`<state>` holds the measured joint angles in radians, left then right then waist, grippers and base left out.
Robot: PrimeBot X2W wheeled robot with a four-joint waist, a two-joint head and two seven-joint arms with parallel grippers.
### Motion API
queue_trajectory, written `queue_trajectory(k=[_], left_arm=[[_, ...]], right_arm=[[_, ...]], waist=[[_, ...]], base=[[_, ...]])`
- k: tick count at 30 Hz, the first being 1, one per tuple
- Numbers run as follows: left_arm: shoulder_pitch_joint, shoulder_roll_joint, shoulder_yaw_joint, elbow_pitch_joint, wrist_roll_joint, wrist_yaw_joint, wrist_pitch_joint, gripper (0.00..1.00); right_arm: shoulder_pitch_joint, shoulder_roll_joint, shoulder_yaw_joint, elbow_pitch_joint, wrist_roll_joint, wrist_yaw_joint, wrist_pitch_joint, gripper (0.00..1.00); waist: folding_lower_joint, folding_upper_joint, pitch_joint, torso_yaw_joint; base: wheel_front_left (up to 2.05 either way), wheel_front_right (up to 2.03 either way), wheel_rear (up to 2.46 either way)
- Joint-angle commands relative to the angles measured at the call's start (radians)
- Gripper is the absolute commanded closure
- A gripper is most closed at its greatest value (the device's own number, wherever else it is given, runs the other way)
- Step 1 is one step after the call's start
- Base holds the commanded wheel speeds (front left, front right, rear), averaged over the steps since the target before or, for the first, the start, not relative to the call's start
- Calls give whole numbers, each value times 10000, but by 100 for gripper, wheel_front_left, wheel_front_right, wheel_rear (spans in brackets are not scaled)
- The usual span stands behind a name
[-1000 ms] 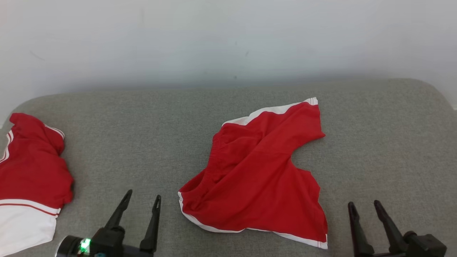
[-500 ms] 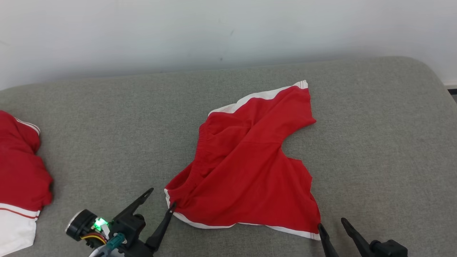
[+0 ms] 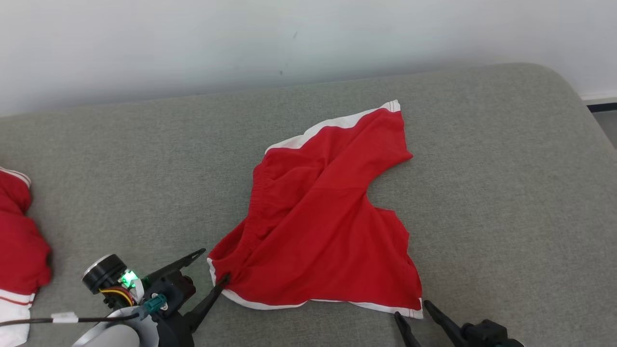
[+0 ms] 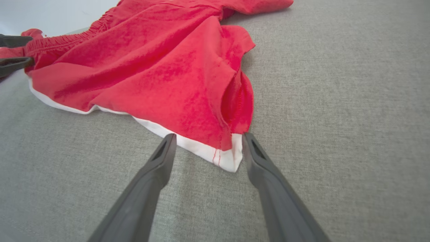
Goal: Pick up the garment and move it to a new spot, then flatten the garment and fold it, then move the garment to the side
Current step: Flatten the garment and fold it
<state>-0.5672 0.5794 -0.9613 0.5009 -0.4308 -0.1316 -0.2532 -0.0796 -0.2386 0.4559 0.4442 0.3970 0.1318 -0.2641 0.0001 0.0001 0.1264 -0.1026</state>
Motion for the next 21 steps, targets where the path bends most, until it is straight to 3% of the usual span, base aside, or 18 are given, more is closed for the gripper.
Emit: queue_trajectory(k=[1, 9, 13, 14, 15, 16, 17, 21], left_arm=[[-260, 132, -426, -4, -262, 25, 37, 0], [-1578, 612, -2632, 213, -1755, 25, -28, 0], [-1859, 563, -3068, 346, -2275, 25, 7, 0], [-1906, 546, -3116, 389, -2342, 25, 66, 0], [-1918, 516, -3145, 388, -2493, 25, 107, 36], [-1911, 477, -3166, 351, -2609, 25, 131, 87], [-1921, 487, -3183, 352, -2692, 25, 178, 100], [-1863, 583, -3200, 142, -2974, 25, 120, 100]], right_arm=[[-165, -18, 139, 106, 108, -23, -2, 0], [-897, 93, 958, 918, 245, -23, -3, 0], [-1244, 186, 1246, 1324, 349, -23, -2, 0], [-1297, 227, 1322, 1440, 384, -23, 0, 15], [-1370, 249, 1408, 1552, 427, -23, 3, 63], [-1451, 262, 1462, 1626, 455, -23, 7, 79], [-1530, 285, 1521, 1688, 496, -23, 7, 100], [-1681, 236, 1462, 1384, 549, -23, -2, 100]], waist=[[-1, -1, 25, -86], [-1, -1, 262, -372], [-1, -1, 351, -450], [-1, -1, 366, -469], [-1, -1, 377, -487], [-1, -1, 386, -501], [-1, -1, 384, -515], [-1, -1, 330, -472]], base=[[0, 0, 0], [0, 0, 0], [0, 0, 0], [0, 0, 0], [0, 0, 0], [0, 0, 0], [0, 0, 0], [0, 0, 0]])
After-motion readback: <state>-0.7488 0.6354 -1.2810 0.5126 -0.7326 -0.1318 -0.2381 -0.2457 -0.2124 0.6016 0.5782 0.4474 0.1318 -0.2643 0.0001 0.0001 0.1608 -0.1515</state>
